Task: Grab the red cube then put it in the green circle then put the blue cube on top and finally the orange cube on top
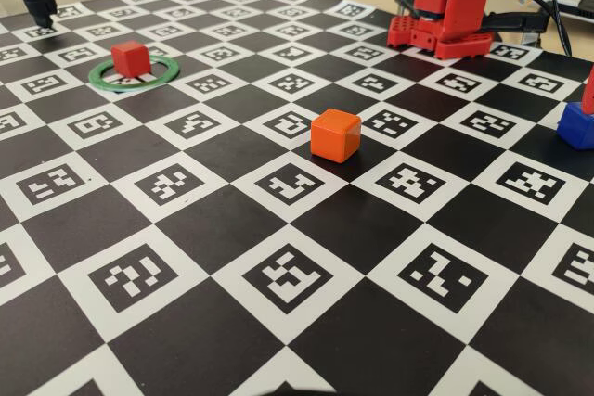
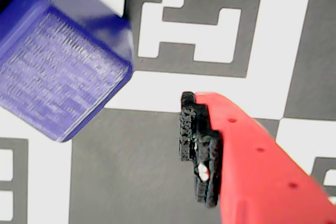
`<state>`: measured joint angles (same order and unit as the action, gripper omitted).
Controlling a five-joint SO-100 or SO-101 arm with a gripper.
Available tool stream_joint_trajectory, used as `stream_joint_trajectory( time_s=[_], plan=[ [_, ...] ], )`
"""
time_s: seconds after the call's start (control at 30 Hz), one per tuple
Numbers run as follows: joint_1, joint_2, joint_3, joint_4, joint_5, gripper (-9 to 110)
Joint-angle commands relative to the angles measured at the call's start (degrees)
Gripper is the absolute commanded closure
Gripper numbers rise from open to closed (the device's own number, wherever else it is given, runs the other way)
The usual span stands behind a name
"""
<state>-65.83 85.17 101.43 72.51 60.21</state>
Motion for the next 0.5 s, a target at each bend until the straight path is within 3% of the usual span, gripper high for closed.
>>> stream_joint_trajectory(
  time_s=[0.0, 0.47],
  plan=[
    [0.00, 0.70, -0.97, -1.49, 0.79, 59],
    [0.53, -0.26, 5.01, -6.94, 1.32, 59]
  ],
)
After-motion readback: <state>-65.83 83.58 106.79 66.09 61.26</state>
